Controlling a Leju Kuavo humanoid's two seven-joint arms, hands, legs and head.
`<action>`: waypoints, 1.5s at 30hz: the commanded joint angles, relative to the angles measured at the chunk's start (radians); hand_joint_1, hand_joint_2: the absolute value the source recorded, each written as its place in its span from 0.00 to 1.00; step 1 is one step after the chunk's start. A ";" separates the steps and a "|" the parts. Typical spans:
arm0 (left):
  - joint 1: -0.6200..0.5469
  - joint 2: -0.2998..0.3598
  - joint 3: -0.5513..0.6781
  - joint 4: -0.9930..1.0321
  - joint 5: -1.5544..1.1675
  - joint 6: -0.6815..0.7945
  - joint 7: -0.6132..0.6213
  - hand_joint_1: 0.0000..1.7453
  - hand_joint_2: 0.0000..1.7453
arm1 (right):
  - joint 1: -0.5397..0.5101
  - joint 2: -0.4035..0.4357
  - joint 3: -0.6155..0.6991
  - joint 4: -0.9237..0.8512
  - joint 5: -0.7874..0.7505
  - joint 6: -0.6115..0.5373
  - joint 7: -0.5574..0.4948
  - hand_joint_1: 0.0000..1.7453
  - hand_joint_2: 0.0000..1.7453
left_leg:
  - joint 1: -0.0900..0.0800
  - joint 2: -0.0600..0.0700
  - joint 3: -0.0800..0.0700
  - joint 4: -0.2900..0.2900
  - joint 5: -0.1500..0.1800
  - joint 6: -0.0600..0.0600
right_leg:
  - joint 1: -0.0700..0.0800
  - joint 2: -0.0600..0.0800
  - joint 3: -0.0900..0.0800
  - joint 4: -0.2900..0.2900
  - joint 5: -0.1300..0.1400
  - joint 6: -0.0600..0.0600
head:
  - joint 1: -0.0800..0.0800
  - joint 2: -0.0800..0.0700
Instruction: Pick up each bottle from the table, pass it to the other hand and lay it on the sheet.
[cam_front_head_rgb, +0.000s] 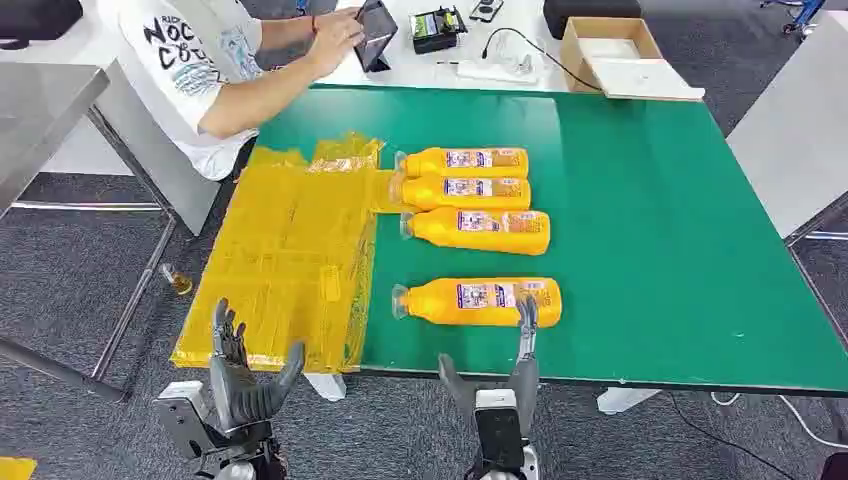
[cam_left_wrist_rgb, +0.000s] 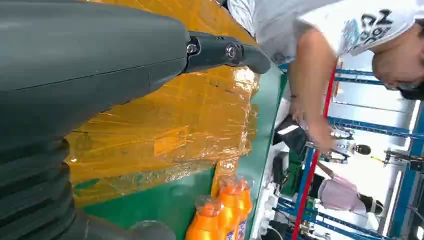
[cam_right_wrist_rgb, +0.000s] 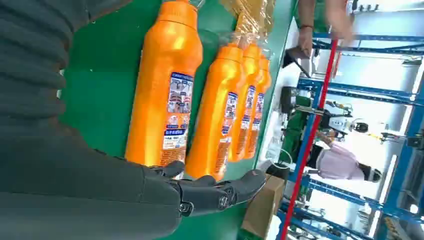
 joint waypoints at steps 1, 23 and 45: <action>-0.035 0.009 0.011 0.041 -0.001 -0.012 0.005 0.00 1.00 | -0.014 -0.002 -0.030 0.016 -0.002 -0.035 0.001 0.00 1.00 | 0.000 0.001 0.004 -0.001 -0.001 0.001 | 0.000 -0.001 0.004 -0.001 -0.001 -0.002 | 0.000 0.000; -0.102 0.019 -0.067 0.095 -0.007 0.017 0.013 0.00 1.00 | 0.008 -0.015 -0.085 -0.037 0.079 -0.035 0.001 0.00 1.00 | -0.001 0.000 0.004 -0.002 0.000 0.002 | 0.000 -0.002 0.004 -0.002 -0.001 -0.002 | 0.000 0.000; -0.275 0.041 -0.048 0.219 -0.173 0.033 -0.022 0.00 1.00 | -0.325 -0.257 -0.133 0.063 0.556 0.127 0.389 0.00 1.00 | -0.001 0.002 0.007 -0.003 0.001 0.003 | 0.000 -0.001 0.007 -0.003 0.002 -0.003 | 0.000 0.000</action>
